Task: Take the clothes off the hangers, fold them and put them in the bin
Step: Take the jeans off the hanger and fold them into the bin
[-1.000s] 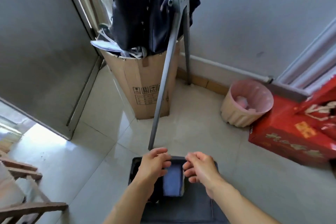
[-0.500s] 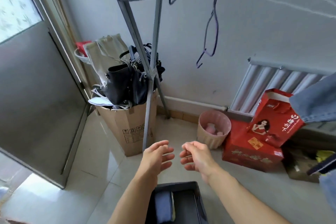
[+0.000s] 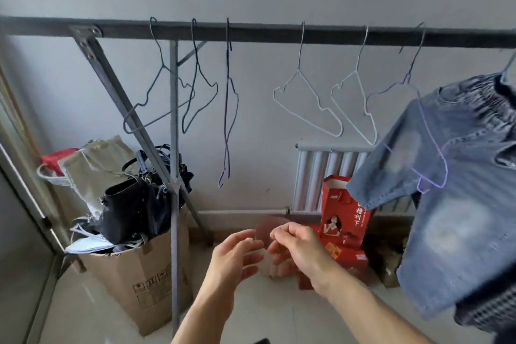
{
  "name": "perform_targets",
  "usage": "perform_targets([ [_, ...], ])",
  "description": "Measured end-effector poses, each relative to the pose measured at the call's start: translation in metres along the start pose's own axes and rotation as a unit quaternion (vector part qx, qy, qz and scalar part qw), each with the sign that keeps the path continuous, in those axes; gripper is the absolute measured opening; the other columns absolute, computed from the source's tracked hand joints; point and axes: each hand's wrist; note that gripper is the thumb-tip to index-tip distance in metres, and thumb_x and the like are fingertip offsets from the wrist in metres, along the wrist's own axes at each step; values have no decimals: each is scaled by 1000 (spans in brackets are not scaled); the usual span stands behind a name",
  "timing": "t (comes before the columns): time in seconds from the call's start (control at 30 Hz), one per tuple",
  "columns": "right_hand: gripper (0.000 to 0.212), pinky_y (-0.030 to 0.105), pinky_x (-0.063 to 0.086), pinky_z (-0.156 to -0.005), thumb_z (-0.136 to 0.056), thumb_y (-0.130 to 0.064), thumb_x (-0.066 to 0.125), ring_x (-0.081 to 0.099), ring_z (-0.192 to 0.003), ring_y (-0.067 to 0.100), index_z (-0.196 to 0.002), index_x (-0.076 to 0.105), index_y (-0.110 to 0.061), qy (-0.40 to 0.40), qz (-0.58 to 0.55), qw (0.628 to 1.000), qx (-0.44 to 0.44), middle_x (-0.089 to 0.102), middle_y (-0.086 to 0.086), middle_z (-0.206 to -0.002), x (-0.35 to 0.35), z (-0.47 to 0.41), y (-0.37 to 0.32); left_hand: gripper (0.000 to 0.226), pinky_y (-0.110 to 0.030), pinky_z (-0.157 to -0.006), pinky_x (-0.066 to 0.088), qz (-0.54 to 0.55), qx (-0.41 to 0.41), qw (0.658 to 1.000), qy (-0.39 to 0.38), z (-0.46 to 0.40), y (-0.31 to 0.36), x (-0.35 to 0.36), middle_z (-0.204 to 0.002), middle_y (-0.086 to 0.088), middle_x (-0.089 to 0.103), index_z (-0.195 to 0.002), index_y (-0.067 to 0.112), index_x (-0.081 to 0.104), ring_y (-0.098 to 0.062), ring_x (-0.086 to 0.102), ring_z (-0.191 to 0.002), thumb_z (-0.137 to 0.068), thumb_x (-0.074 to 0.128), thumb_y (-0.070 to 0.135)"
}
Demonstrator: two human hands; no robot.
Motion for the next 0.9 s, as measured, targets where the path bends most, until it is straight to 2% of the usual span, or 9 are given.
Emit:
perform_targets([
  [0.17, 18, 26, 48, -54, -97, -15, 55, 60, -58, 16, -93, 65, 0, 53, -16, 998, -38, 68, 6, -70, -46, 24, -26, 19, -34, -74, 51, -8, 7, 997, -81, 11, 21, 52, -90, -7, 77, -106, 16, 70, -19, 68, -78, -95, 56, 10],
  [0.27, 17, 22, 46, -48, -96, -12, 56, 59, -52, 13, -89, 65, 0, 95, -37, 993, -58, 67, 9, -72, -83, 37, -40, 18, -32, -74, 51, -20, 11, 990, -142, 19, 35, 91, -92, -10, 76, -105, 15, 71, -22, 68, -81, -91, 61, 9],
  [0.43, 17, 33, 46, -63, -97, -15, 55, 62, -65, 19, -91, 67, -4, 162, -37, 983, -74, 71, 10, -78, -149, 56, -48, 18, -26, -66, 53, -39, 24, 978, -205, 29, 53, 158, -84, -6, 76, -107, 15, 69, -15, 69, -74, -91, 62, 12],
  [0.57, 17, 31, 48, -61, -97, -17, 55, 62, -64, 17, -91, 68, -8, 193, -34, 976, -95, 72, 7, -77, -198, 75, -57, 18, -26, -64, 52, -77, 47, 963, -255, 34, 60, 206, -87, -7, 75, -110, 12, 69, -15, 68, -73, -93, 62, 14],
  [0.63, 16, 28, 46, -55, -97, -14, 55, 61, -59, 16, -88, 66, -7, 211, -43, 969, -123, 70, 7, -73, -224, 80, -64, 16, -29, -69, 53, -103, 63, 955, -270, 37, 66, 230, -91, -7, 75, -107, 15, 70, -18, 67, -76, -94, 61, 14],
  [0.7, 16, 23, 43, -47, -97, -10, 55, 58, -51, 13, -84, 64, -9, 238, -55, 957, -158, 67, 7, -69, -250, 81, -78, 14, -33, -75, 53, -124, 88, 948, -279, 41, 74, 253, -91, -4, 75, -102, 20, 70, -17, 67, -77, -96, 59, 15],
  [0.8, 17, 17, 35, -36, -96, -7, 55, 53, -43, 9, -81, 61, -11, 294, -46, 927, -227, 64, 5, -66, -294, 77, -106, 14, -33, -76, 53, -116, 123, 942, -292, 48, 89, 285, -90, 0, 75, -103, 19, 69, -14, 67, -74, -97, 57, 15],
  [0.87, 14, 17, 37, -40, -96, -7, 56, 52, -48, 10, -84, 64, -9, 348, 8, 897, -273, 63, 5, -68, -328, 67, -125, 15, -33, -77, 53, -108, 139, 937, -303, 51, 95, 305, -94, -1, 76, -106, 18, 69, -14, 68, -76, -98, 56, 16],
  [0.9, 13, 20, 43, -48, -95, -7, 56, 55, -55, 11, -87, 65, -8, 382, 55, 876, -290, 65, 3, -71, -346, 61, -134, 15, -33, -77, 54, -107, 144, 935, -306, 53, 97, 315, -96, -2, 76, -106, 18, 69, -15, 69, -77, -99, 56, 16],
])
Point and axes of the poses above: each hand's wrist, its own z-axis away from the middle knuckle, its own x-axis out of the palm, y = z × x
